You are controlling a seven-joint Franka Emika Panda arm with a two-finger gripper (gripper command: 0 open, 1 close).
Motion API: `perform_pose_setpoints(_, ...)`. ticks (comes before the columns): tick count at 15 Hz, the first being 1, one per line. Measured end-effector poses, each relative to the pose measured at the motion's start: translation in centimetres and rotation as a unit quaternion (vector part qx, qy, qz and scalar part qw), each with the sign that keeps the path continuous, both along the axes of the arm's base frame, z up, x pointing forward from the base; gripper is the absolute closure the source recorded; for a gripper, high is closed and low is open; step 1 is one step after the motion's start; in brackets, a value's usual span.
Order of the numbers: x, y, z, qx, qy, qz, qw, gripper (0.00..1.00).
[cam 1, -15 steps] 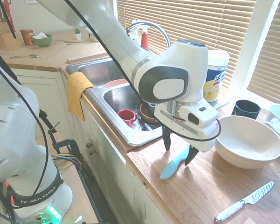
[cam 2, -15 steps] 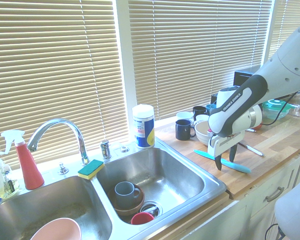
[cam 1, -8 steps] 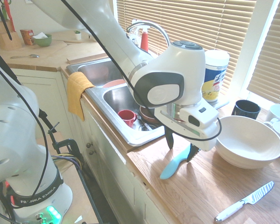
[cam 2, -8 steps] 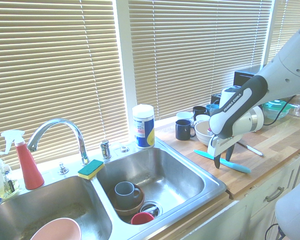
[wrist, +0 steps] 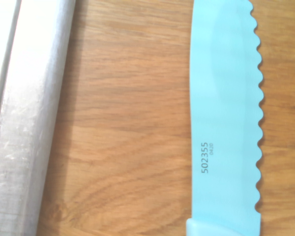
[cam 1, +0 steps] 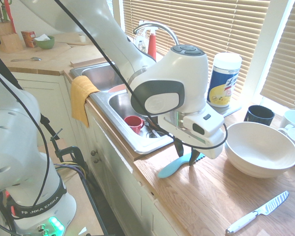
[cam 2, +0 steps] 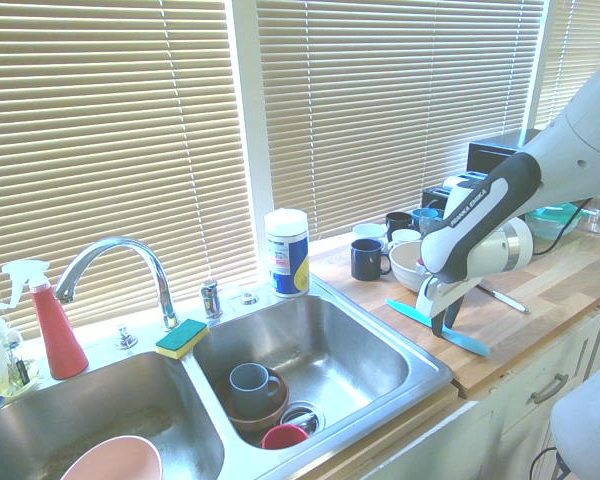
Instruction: Put the knife into the sink
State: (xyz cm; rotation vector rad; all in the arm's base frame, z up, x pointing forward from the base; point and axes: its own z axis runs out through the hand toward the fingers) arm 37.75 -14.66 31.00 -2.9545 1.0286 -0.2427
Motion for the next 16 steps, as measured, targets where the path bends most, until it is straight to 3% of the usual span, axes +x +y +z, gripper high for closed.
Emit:
perform_pose_setpoints(10,-0.1,-0.5,0.4,0.005,-0.005,-0.012,1.000,1.00)
perform_pose_setpoints(16,0.6,-1.5,6.5,0.003,-0.043,-0.022,0.999,1.00)
